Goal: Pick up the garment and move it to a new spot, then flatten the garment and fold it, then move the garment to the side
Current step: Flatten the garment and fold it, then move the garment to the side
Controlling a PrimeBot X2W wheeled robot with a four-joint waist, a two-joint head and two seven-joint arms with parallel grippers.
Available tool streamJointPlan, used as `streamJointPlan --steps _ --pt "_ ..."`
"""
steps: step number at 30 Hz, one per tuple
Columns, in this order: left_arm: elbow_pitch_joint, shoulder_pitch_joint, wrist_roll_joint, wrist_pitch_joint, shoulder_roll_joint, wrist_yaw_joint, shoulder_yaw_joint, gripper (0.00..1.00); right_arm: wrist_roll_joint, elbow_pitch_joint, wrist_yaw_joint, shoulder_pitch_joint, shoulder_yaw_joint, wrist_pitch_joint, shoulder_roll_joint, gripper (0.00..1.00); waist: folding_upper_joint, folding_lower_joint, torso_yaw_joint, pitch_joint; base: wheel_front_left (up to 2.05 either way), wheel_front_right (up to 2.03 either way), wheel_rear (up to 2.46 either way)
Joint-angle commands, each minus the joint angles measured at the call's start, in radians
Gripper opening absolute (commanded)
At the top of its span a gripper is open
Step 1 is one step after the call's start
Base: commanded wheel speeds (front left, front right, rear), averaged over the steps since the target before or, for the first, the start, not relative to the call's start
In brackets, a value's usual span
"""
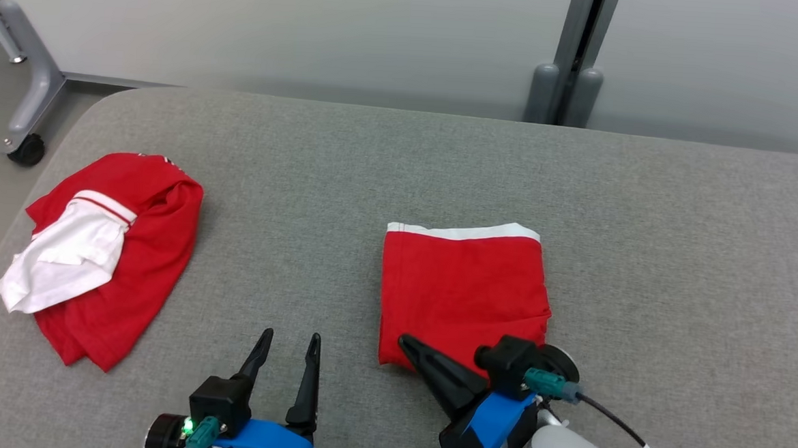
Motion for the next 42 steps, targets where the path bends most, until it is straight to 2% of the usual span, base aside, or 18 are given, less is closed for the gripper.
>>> streamJointPlan --steps 1,5,9,10,12,19,25,36,42 --pt "-0.005 0.005 0.007 -0.004 0.0 -0.003 0.012 1.0 0.007 -0.022 0.0 0.017 -0.025 -0.003 -0.007 0.0 0.0 0.0 -0.02 -0.015 0.0 0.0 0.0" --pt "-0.017 0.009 0.024 -0.004 0.0 -0.001 0.046 1.0 -0.009 -0.132 0.0 0.069 -0.16 -0.003 -0.013 0.0 0.0 0.0 -0.062 -0.029 0.0 0.0 0.0" --pt "-0.019 0.012 0.042 -0.004 0.0 0.006 0.082 1.0 -0.075 -0.165 0.0 0.14 -0.367 -0.003 0.001 0.0 0.0 0.0 -0.107 -0.04 0.0 0.0 0.0" --pt "-0.018 0.011 0.047 -0.004 0.0 0.006 0.088 1.0 -0.098 -0.16 0.0 0.156 -0.412 -0.003 0.008 0.16 0.0 0.0 -0.117 -0.042 0.0 0.0 0.0" --pt "-0.013 0.009 0.06 -0.004 0.0 0.004 0.1 1.0 -0.148 -0.15 0.0 0.183 -0.506 -0.003 0.023 1.0 0.0 0.0 -0.135 -0.043 0.0 0.0 0.0" --pt "-0.008 0.008 0.102 -0.004 0.0 0.015 0.131 1.0 -0.299 -0.126 0.0 0.244 -0.751 -0.003 0.065 1.0 0.0 0.0 -0.177 -0.042 0.0 0.0 0.0" --pt "-0.019 0.028 0.128 -0.004 0.0 0.043 0.16 1.0 -0.346 -0.101 0.0 0.281 -0.838 -0.003 0.078 1.0 0.0 0.0 -0.194 -0.046 0.0 0.0 0.0" --pt "-0.036 0.064 0.124 -0.004 0.0 0.038 0.164 1.0 -0.3 -0.081 0.0 0.307 -0.815 -0.003 0.079 1.0 0.0 0.0 -0.188 -0.052 0.0 0.0 0.0" --pt "-0.028 0.039 0.108 -0.004 0.0 0.026 0.134 1.0 -0.263 -0.052 0.0 0.265 -0.741 -0.003 0.08 1.0 0.0 0.0 -0.153 -0.02 0.0 0.0 0.0"
